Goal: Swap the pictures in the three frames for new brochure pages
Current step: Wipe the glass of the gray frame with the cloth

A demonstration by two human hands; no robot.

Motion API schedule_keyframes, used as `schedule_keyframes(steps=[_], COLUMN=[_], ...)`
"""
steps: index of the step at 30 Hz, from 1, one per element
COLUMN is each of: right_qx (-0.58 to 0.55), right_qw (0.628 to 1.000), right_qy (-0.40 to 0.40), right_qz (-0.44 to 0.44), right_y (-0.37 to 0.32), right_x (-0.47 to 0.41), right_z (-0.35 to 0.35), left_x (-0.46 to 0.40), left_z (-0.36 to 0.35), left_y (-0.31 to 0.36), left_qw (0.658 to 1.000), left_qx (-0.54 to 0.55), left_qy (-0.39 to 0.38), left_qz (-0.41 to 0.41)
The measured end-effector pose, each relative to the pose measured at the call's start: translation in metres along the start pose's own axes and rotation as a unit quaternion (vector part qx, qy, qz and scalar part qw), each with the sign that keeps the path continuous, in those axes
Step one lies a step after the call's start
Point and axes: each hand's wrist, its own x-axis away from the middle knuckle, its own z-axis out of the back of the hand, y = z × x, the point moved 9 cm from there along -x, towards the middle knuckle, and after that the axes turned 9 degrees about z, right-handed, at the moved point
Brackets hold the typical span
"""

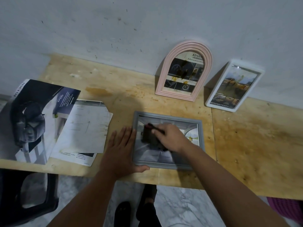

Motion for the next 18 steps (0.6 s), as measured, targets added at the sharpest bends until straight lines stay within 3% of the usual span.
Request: schedule_keyframes(steps=[2,5,9,12,15,16,18], right_qx=[0.098,0.223,0.258,0.223,0.090,0.051,0.039], right_qw=[0.992,0.974,0.963,0.968,0.982,0.987,0.998], right_qy=[0.075,0.044,0.018,-0.049,-0.133,-0.123,-0.005], right_qz=[0.016,0.016,0.071,0.105,0.101,0.086,0.058], right_y=[-0.001,-0.002,-0.014,-0.020,-0.024,-0.022,-0.013], right_x=[-0.014,-0.009,0.037,0.066,0.041,0.024,-0.012], right_z=[0.006,-0.026,-0.051,-0.066,-0.048,-0.035,-0.003], left_x=[0.000,0.000,0.001,0.000,0.000,0.000,-0.001], left_z=[-0.001,-0.003,-0.002,-0.001,0.000,0.000,-0.001], left_y=[0.000,-0.001,0.000,0.000,0.001,0.000,0.000], left_qw=[1.000,1.000,1.000,1.000,1.000,1.000,1.000], left_qx=[0.001,0.000,-0.006,-0.008,-0.010,-0.009,-0.010], left_qy=[-0.001,-0.002,0.002,0.001,-0.001,-0.002,-0.009], left_qz=[0.002,0.001,-0.003,-0.003,-0.002,-0.002,0.002])
